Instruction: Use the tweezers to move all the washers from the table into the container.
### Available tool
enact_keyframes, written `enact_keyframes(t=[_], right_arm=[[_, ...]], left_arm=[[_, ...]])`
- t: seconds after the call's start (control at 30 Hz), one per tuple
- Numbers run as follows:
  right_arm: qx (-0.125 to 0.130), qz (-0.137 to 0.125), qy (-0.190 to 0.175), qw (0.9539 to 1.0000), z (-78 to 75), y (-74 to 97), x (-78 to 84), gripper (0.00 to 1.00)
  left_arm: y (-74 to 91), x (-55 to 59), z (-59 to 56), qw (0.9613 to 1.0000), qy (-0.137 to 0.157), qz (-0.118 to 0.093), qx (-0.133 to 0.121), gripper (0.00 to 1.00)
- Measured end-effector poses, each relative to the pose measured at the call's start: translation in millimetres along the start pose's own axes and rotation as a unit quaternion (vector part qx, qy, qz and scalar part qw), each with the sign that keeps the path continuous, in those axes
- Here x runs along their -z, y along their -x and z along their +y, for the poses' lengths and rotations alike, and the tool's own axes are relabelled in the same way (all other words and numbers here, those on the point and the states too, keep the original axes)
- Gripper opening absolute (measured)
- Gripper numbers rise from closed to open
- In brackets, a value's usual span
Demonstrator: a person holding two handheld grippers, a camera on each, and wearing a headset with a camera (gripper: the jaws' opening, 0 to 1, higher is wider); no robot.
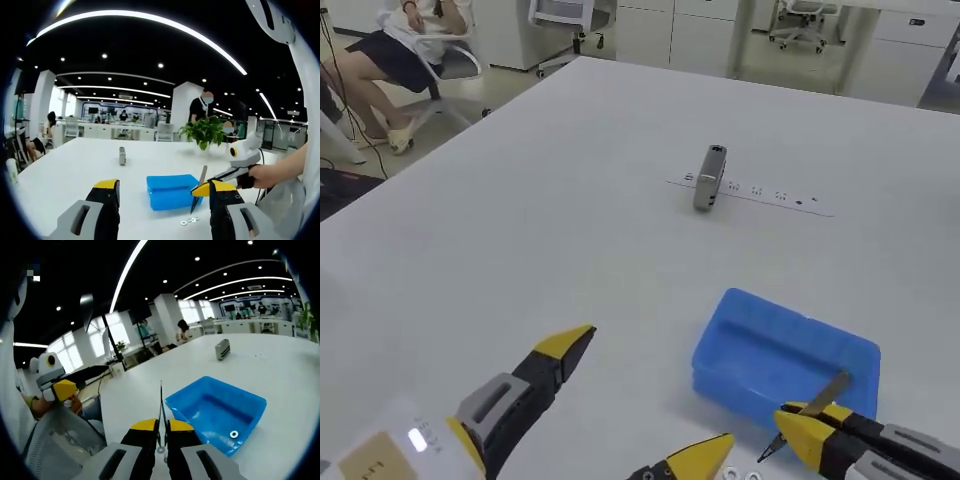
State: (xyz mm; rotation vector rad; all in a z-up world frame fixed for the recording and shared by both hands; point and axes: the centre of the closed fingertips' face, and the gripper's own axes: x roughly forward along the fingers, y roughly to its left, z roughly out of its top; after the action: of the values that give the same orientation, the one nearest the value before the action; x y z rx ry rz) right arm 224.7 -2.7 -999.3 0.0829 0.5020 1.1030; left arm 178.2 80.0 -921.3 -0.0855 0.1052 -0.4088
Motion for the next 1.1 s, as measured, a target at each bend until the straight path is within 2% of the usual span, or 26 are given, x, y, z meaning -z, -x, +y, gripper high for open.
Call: enact_keyframes(t=[0.17, 0.5, 0.6, 0.8, 0.93, 1.1], right_arm=[[-0.002, 0.019, 0.007, 0.9998, -4.0, -4.7, 13.4, 0.03], [-0.002, 0.034, 0.011, 0.9994, -5.5, -8.3, 22.8, 0.04], [-0.002, 0.046, 0.022, 0.9987, -4.9, -9.9, 26.9, 0.04], [-0.009, 0.052, 0.04, 0.9978, 0.4, -10.1, 29.3, 0.03], [-0.007, 0.057, 0.068, 0.996, 1.4, -10.2, 29.1, 0.03], [-0.003, 0.058, 0.072, 0.9957, 0.6, -10.1, 29.0, 0.02]], left_arm=[[-0.4, 0.6, -2.4, 1.0, -0.001, 0.003, 0.004, 0.74], [-0.4, 2.3, -3.0, 0.9999, -0.003, 0.009, 0.005, 0.73], [-0.5, 2.8, -3.6, 0.9999, -0.003, 0.01, 0.006, 0.73], [-0.6, 3.8, -3.4, 0.9999, -0.003, 0.013, 0.006, 0.72], [-0.9, 4.5, -3.9, 0.9998, -0.005, 0.015, 0.007, 0.72], [-0.9, 4.2, -3.9, 0.9999, -0.004, 0.014, 0.007, 0.72]])
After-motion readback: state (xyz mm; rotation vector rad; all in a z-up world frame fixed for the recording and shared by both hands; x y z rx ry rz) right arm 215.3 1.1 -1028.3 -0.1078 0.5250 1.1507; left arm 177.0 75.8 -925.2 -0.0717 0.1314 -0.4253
